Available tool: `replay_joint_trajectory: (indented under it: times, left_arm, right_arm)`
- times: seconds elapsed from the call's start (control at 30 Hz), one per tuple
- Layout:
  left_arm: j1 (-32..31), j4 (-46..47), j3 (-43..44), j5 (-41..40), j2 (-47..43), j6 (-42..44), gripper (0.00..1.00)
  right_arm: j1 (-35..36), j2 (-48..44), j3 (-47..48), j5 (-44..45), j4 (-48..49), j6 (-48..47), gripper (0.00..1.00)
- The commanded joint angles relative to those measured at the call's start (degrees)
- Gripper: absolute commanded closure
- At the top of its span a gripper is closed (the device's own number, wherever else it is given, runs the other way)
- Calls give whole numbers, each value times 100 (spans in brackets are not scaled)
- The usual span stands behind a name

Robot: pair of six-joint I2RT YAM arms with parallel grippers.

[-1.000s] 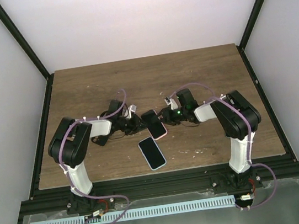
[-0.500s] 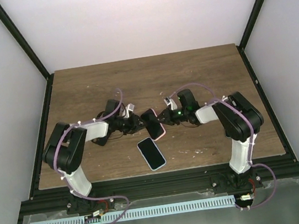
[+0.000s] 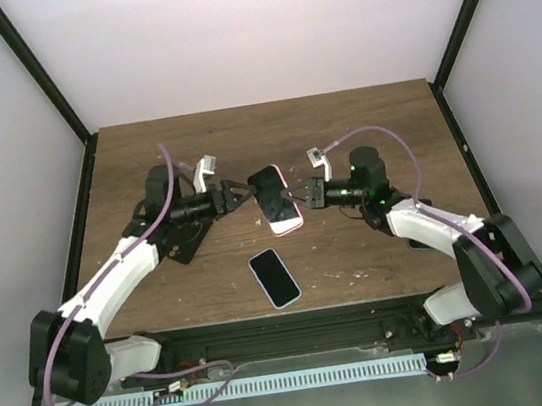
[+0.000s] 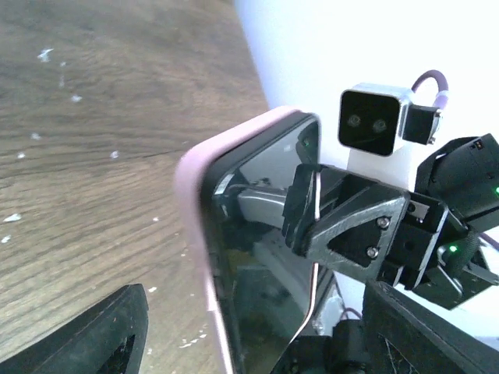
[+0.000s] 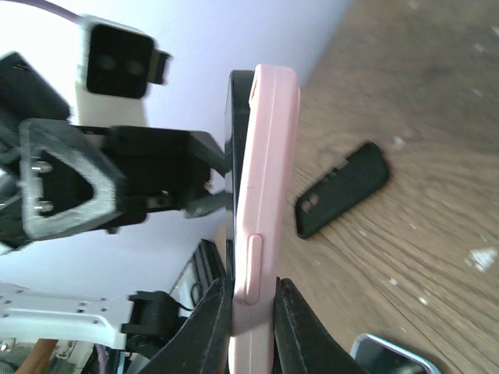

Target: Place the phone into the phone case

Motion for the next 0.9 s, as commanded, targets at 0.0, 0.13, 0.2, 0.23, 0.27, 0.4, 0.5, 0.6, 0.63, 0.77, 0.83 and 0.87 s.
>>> replay_joint_trajectory:
  times: [0.0, 0.13, 0.2, 0.23, 0.27, 0.4, 0.5, 0.6, 0.63, 0.77, 0.83, 0.87]
  left_arm:
    - [18, 242, -95, 312, -582, -288, 23]
    - [18, 1565, -405, 956, -810, -1101, 26]
    - [10, 2235, -510, 1155, -835, -1397, 28]
    - [9, 2522, -560, 1249, -857, -1499, 29]
    - [9, 2753, -598, 1305, -872, -1611, 30]
    - [-21, 3350, -670, 1437, -966, -1889, 42]
    - [-17, 3644, -758, 1410, -1045, -2133, 52]
    - [-17, 3734, -793, 1374, -1086, -2246, 67]
    - [-22, 3734, -785, 1364, -1090, -2253, 77]
    - [-46, 3558, -714, 1367, -1048, -2151, 100]
    - [-73, 3397, -653, 1378, -1000, -1998, 100]
    - [-86, 3305, -622, 1377, -981, -1904, 100]
  right_arm:
    - [-3, -694, -59, -358, 702, 337, 99]
    - [51, -971, -67, -845, 1131, 505, 99]
    - [93, -1052, -65, -1083, 1322, 559, 99]
    - [116, -1089, -72, -1193, 1390, 566, 99]
    - [135, -1124, -75, -1281, 1432, 579, 99]
    - [187, -1290, -67, -1380, 1395, 585, 99]
    - [192, -1357, -58, -1389, 1359, 566, 99]
    - [193, -1344, -57, -1416, 1349, 554, 99]
    - [194, -1332, -60, -1416, 1355, 566, 99]
    - [207, -1309, -33, -1441, 1324, 622, 93]
    - [231, -1325, -24, -1419, 1333, 656, 86]
    - [248, -1323, -9, -1402, 1327, 686, 80]
